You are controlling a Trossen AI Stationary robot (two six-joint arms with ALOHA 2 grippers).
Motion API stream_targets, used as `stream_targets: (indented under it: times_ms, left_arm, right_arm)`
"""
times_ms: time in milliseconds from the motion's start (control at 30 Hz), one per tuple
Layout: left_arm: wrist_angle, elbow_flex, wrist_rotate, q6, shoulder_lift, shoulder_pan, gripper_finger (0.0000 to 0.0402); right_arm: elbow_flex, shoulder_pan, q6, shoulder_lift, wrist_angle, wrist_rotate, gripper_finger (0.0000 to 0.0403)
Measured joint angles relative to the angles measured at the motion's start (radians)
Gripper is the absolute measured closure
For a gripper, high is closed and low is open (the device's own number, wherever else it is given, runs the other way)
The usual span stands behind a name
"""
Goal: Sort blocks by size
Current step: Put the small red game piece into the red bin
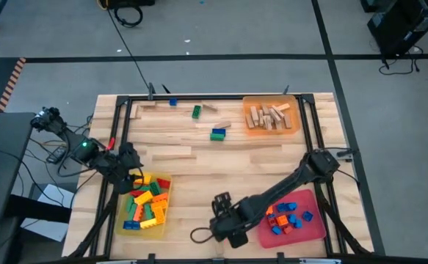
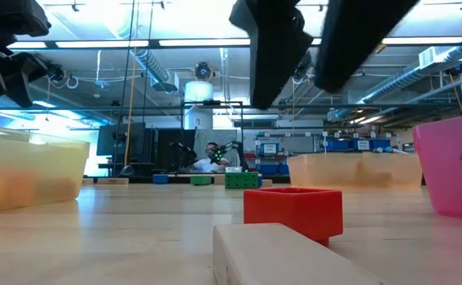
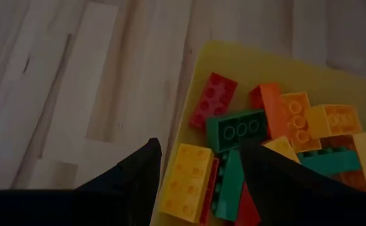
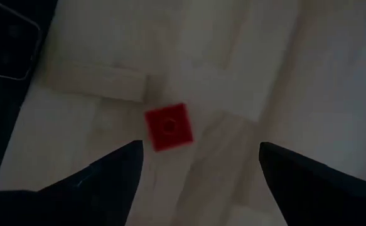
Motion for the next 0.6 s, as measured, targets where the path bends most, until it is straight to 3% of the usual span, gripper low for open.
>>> stream_targets:
  times_ms: [333, 600]
  left_arm:
    - [0.042, 0.0, -0.002, 0.047, 0.0, 0.0, 0.0177]
    - [0.069, 0.0, -0.004, 0.045, 0.0, 0.0, 0.0177]
  right_arm:
    - [0.078, 0.013, -0.026, 0.144, 0.002, -0.05, 0.009]
    - [0.071, 0.003, -0.031, 0.179, 0.004, -0.095, 0.0139]
